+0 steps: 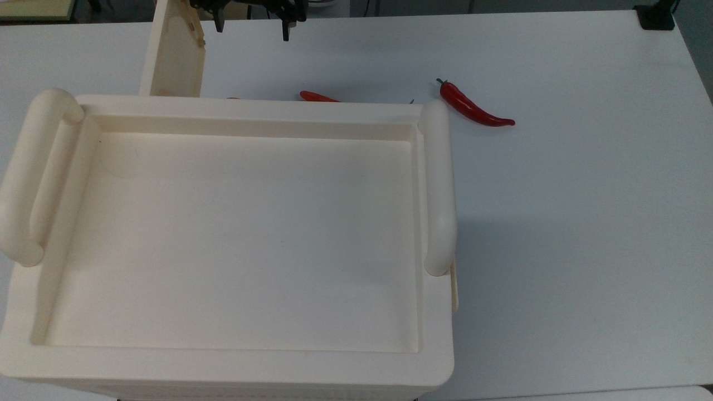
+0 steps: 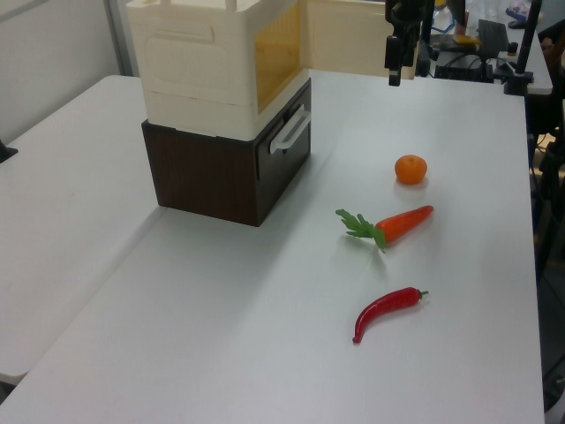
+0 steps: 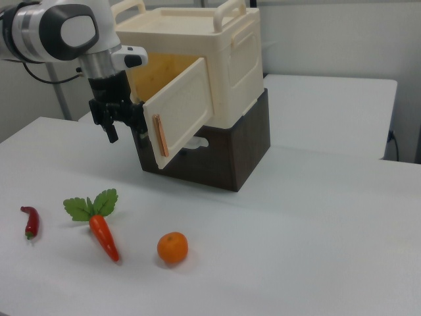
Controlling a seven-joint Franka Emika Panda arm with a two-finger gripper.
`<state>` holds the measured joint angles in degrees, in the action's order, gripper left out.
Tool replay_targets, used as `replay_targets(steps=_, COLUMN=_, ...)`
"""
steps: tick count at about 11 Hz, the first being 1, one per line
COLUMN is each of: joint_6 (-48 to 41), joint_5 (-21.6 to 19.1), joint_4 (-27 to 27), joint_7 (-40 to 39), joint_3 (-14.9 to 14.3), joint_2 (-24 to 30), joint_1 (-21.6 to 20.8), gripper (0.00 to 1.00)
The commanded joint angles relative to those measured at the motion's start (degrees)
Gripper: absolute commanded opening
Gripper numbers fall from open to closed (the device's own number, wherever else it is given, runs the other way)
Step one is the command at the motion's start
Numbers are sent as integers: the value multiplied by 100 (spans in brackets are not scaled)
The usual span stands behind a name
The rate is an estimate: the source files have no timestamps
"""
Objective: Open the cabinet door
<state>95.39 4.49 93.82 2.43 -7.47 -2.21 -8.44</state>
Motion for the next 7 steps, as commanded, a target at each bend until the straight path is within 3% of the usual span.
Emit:
replay_targets(steps=1, joint_6=-47, joint_5=-45, joint_4=154, joint_7=-23, joint_3=61, joint_2=177, joint_1=36, gripper=100)
replay_targets(steps=7, joint_6=-64, joint_5=-115, joint_4=154, joint_7=267, joint_3=53, joint_2=194, joint_1=62, gripper=100)
